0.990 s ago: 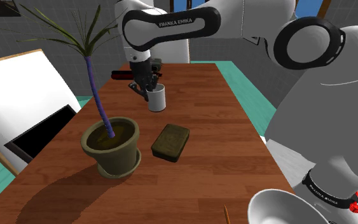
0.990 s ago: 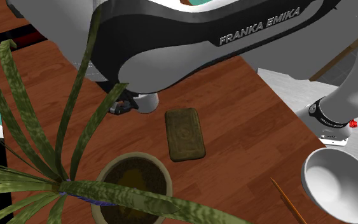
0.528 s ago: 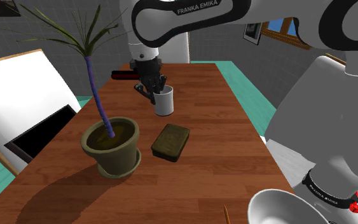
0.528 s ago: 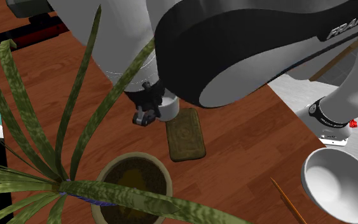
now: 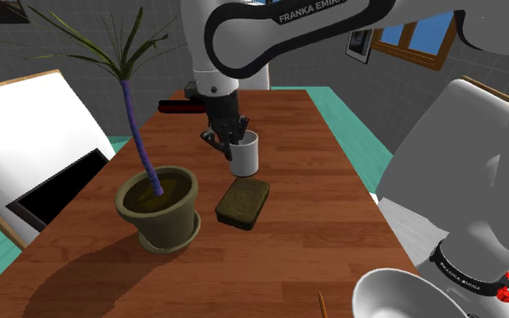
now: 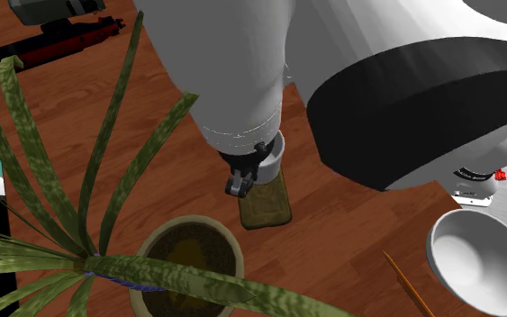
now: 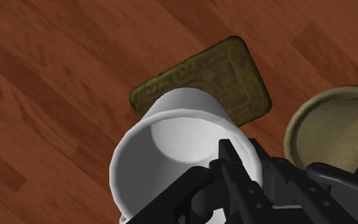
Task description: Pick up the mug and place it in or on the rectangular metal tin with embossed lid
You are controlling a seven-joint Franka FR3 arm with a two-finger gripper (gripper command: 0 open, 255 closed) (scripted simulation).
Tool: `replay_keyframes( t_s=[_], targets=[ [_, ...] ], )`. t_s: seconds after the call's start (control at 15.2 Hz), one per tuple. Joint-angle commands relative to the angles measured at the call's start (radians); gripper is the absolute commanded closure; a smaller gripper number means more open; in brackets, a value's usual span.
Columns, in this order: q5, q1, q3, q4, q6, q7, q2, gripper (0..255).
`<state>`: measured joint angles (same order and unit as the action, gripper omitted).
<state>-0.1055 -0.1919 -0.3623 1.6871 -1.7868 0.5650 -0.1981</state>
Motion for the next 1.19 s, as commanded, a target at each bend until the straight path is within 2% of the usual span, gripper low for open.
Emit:
replay_keyframes(
  t_s=[0.0,0.79,1.12],
  targets=[
    [-0.001,0.001,0.001,0.024,-0.026,0.001,-0.001,255],
    [-0.023,-0.001,0.007,0.142,-0.185,0.02,-0.046,255],
    [-0.023,-0.001,0.007,0.142,-0.185,0.02,-0.046,255]
  ],
)
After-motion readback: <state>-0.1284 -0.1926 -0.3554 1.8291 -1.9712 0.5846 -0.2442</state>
